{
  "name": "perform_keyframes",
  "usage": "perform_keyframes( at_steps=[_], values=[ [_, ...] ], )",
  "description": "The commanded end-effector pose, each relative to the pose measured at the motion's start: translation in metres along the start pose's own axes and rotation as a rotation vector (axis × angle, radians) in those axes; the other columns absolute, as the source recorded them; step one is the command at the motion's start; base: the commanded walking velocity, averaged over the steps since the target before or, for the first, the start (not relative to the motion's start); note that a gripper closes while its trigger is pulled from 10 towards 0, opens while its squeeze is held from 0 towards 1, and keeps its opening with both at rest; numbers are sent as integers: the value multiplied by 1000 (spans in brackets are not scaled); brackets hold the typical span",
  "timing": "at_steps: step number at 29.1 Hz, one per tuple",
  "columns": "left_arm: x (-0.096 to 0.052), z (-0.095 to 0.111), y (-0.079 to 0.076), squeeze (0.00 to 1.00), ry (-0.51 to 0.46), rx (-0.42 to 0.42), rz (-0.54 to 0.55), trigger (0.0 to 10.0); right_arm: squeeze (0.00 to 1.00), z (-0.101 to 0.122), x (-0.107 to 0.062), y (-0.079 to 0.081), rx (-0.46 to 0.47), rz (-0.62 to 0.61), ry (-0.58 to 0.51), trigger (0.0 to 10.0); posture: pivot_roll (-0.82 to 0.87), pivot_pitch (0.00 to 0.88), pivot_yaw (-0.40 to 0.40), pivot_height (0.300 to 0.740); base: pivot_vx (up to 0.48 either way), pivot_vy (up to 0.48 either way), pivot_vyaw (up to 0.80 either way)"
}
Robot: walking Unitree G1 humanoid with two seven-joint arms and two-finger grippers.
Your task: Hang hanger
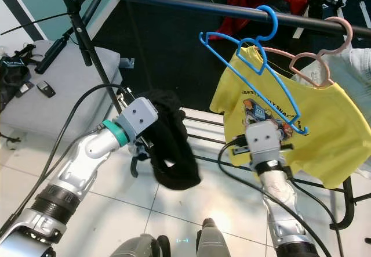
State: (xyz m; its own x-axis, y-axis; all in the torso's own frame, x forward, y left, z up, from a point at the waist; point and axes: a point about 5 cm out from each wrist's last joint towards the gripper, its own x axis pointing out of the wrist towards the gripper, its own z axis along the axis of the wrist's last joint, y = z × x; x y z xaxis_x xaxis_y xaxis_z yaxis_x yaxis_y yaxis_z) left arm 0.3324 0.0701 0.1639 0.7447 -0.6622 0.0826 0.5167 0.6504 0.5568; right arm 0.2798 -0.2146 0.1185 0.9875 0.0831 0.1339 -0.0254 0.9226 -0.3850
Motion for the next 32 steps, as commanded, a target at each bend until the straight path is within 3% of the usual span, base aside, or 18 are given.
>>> perform_keyframes(
  at_steps=[1, 4, 5, 6, 9, 11, 15, 18, 20, 21, 25, 26, 27, 28, 29, 30, 31, 32],
  values=[
    [-1, 5, -2, 0, -37, 0, 5, 0, 0, 2, -2, 9, 44, 41, -5, 0, -149, 122, 127, 740, 0, 0, 0],
    [-1, 5, -2, 0, -36, 2, 8, 0, 0, 7, -2, 13, 104, 54, -23, 0, -149, 122, 127, 740, 0, 0, 0],
    [-1, 5, -2, 0, -36, 3, 8, 0, 0, 12, -3, 16, 104, 74, -38, 10000, -147, 122, 127, 740, 0, 0, 0],
    [-1, 4, -1, 0, -30, 8, 8, 0, 1000, 22, -8, 23, 145, 124, -64, 10000, -145, 127, 127, 740, 0, 0, 0],
    [-2, 3, 0, 0, -23, 12, 8, 0, 1000, 32, -16, 32, 191, 194, -81, 10000, -149, 130, 128, 740, 0, 0, 0],
    [-1, 1, 1, 0, -13, 15, 9, 0, 1000, 44, -34, 52, 294, 339, -80, 10000, -152, 132, 128, 740, 0, 0, 0],
    [0, 0, 0, 0, -12, 13, 8, 0, 1000, 46, -40, 61, 344, 389, -68, 10000, -152, 132, 128, 740, 0, 0, 0],
    [3, 3, -3, 0, -21, 7, 0, 0, 1000, 43, -47, 79, 425, 466, -20, 10000, -166, 139, 129, 740, 0, 0, 0],
    [3, 3, -3, 0, -21, 7, 0, 0, 1000, 43, -47, 79, 425, 466, -20, 10000, -166, 139, 129, 740, 0, 0, 0],
    [8, 8, -4, 0, -37, 0, -3, 0, 1000, 22, -45, 93, 386, 479, 71, 10000, -164, 138, 135, 740, 0, 0, 0],
    [9, 10, -4, 0, -43, -2, -3, 0, 1000, 10, -42, 98, 340, 478, 119, 10000, -163, 138, 135, 740, 0, 0, 0],
    [9, 11, -4, 0, -47, -3, -3, 0, 525, -1, -40, 102, 303, 481, 167, 10000, -159, 136, 135, 740, 0, 0, 0],
    [10, 12, -4, 0, -51, -3, -1, 0, 545, -9, -35, 104, 283, 472, 201, 10000, -151, 135, 135, 740, 0, 0, 0],
    [10, 13, -3, 0, -54, -3, 1, 0, 1000, -17, -29, 105, 255, 462, 231, 10000, -139, 133, 133, 740, 0, 0, 0],
    [10, 13, -3, 0, -54, -3, 1, 0, 1000, -17, -29, 105, 255, 462, 231, 10000, -139, 133, 133, 740, 0, 0, 0],
    [11, 14, -2, 0, -56, -3, 5, 0, 1000, -24, -22, 103, 192, 431, 258, 10000, -131, 135, 131, 740, 0, 0, 0],
    [10, 14, -1, 0, -56, -4, 9, 0, 216, -30, -16, 101, 152, 411, 277, 10000, -128, 133, 132, 740, 0, 0, 0],
    [10, 14, -1, 0, -56, -4, 9, 0, 216, -30, -16, 101, 152, 411, 277, 10000, -128, 133, 132, 740, 0, 0, 0]
  ],
)
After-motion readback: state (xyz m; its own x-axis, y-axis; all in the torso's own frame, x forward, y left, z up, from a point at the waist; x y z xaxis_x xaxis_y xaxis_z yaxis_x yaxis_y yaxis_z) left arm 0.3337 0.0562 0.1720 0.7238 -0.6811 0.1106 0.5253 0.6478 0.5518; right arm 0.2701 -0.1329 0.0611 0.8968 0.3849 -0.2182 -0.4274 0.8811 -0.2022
